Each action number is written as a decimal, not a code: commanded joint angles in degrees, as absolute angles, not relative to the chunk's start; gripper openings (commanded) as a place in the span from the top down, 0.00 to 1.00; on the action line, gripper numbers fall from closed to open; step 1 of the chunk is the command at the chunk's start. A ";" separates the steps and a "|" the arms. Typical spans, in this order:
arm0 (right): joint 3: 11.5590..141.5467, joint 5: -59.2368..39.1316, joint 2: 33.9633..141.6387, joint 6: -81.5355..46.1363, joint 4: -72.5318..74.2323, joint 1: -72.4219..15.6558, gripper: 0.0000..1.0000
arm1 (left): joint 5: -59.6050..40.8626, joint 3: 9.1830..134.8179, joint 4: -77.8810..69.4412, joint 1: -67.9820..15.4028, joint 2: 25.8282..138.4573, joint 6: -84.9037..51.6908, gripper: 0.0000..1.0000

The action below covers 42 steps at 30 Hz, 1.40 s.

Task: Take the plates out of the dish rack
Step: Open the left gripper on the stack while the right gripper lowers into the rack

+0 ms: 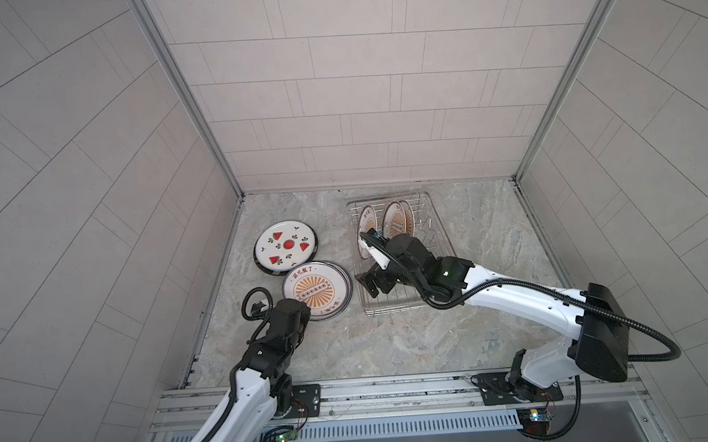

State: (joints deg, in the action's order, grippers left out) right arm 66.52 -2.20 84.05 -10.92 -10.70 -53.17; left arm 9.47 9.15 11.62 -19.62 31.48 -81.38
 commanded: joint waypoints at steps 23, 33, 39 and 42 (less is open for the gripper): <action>67.50 -2.51 84.21 -10.79 -10.46 -53.44 0.01 | 16.91 12.35 15.56 -19.29 35.27 -78.89 0.55; 67.50 -2.24 84.20 -11.10 -10.63 -53.44 0.01 | 16.67 13.41 17.53 -19.29 34.87 -77.94 0.47; 67.41 -1.78 84.02 -11.11 -10.55 -53.44 0.01 | 16.59 13.91 17.82 -19.26 34.87 -77.96 0.45; 67.20 -1.35 83.94 -11.09 -10.38 -53.44 0.01 | 17.49 13.77 18.15 -19.26 34.38 -77.96 0.45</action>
State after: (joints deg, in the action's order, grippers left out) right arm 66.52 -2.42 84.05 -10.96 -10.68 -53.21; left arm 15.09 12.01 16.80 -19.62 34.98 -78.39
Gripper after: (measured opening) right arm 0.991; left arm 0.553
